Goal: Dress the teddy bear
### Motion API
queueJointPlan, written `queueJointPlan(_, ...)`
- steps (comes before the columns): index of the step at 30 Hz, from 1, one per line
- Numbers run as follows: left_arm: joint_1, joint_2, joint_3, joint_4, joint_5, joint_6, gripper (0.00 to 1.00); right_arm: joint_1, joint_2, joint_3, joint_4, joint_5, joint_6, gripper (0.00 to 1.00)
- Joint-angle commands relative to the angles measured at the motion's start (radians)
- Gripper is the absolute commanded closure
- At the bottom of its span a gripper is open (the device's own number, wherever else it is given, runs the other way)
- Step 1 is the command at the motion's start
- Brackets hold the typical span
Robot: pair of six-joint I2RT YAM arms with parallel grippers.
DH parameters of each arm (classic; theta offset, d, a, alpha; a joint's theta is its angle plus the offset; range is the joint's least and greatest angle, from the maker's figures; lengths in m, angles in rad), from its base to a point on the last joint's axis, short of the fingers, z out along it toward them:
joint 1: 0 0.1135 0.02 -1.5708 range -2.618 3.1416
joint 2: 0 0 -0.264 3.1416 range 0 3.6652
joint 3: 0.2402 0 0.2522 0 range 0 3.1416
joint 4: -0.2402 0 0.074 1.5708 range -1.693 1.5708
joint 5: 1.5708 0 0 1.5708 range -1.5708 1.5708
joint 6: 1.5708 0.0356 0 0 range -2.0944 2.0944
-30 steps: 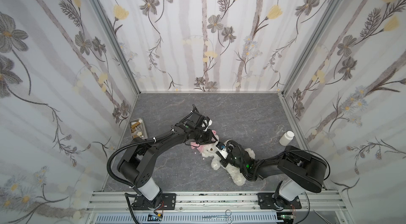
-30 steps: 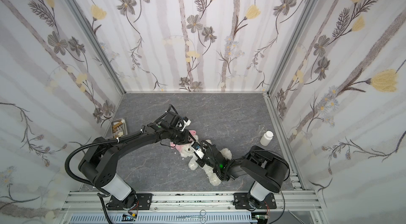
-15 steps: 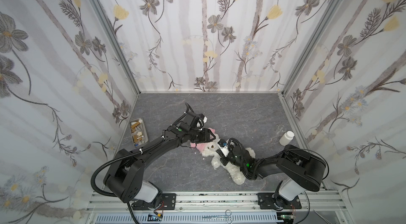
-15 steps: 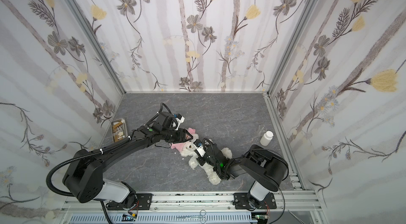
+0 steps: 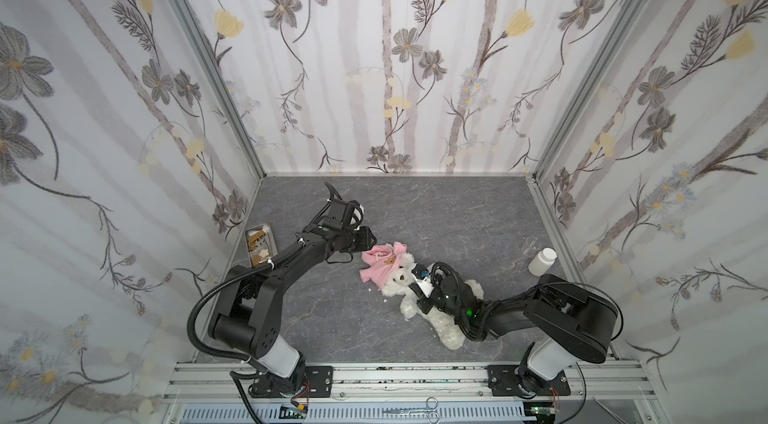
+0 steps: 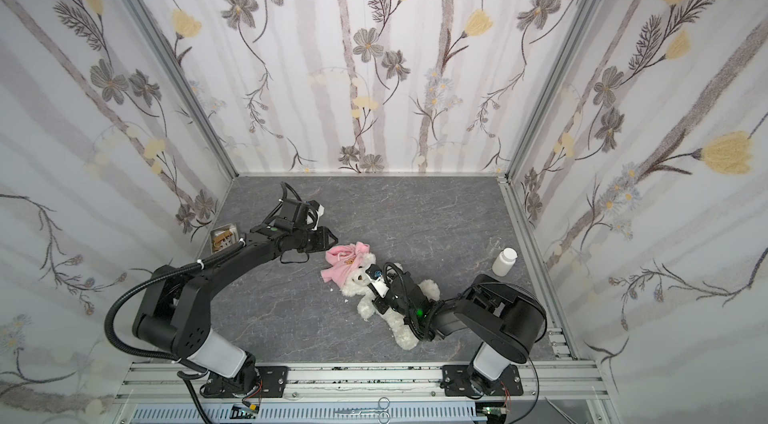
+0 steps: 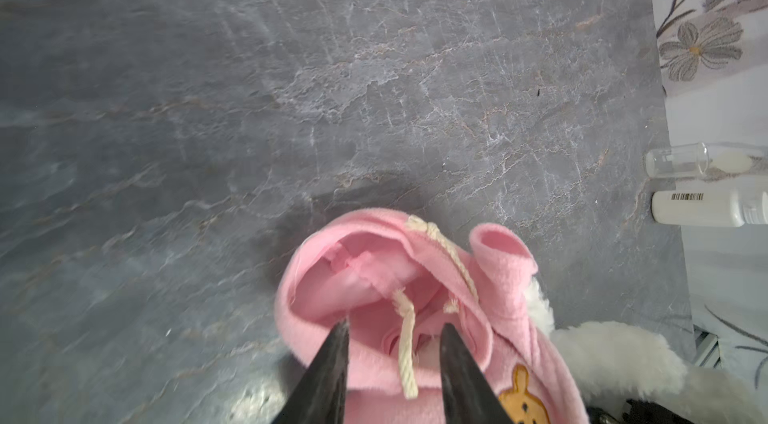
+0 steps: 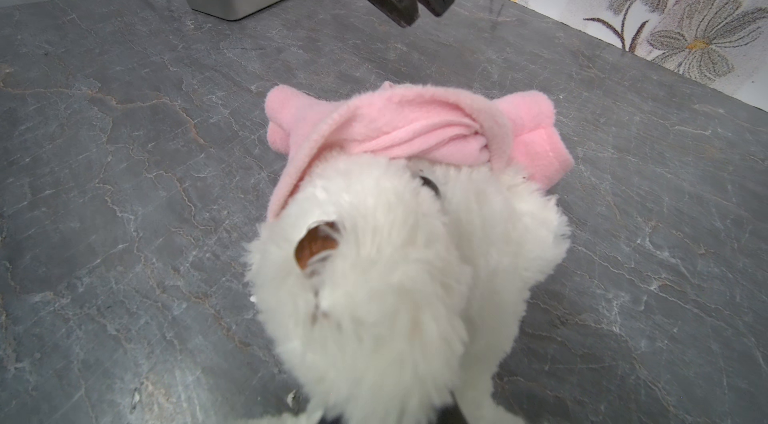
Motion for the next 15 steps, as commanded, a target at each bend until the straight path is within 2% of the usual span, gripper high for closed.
queueJointPlan(1,0.006,0.105,0.073,-0.041,0.08,0.125,0.69,0.002,0.01,0.004,-0.044,-0.008,-0.013,1.0)
queueJointPlan(4,0.007,0.193,0.136,-0.092,0.112,0.157,0.72,0.002,0.005,0.004,-0.048,-0.009,-0.011,1.0)
queueJointPlan(11,-0.012,0.301,0.242,-0.175,0.28,0.249,0.73,0.001,0.009,0.006,-0.048,-0.004,-0.004,1.0)
queueJointPlan(15,-0.011,0.31,0.227,-0.262,0.278,0.316,0.73,0.001,-0.002,0.0,-0.047,0.0,-0.004,1.0)
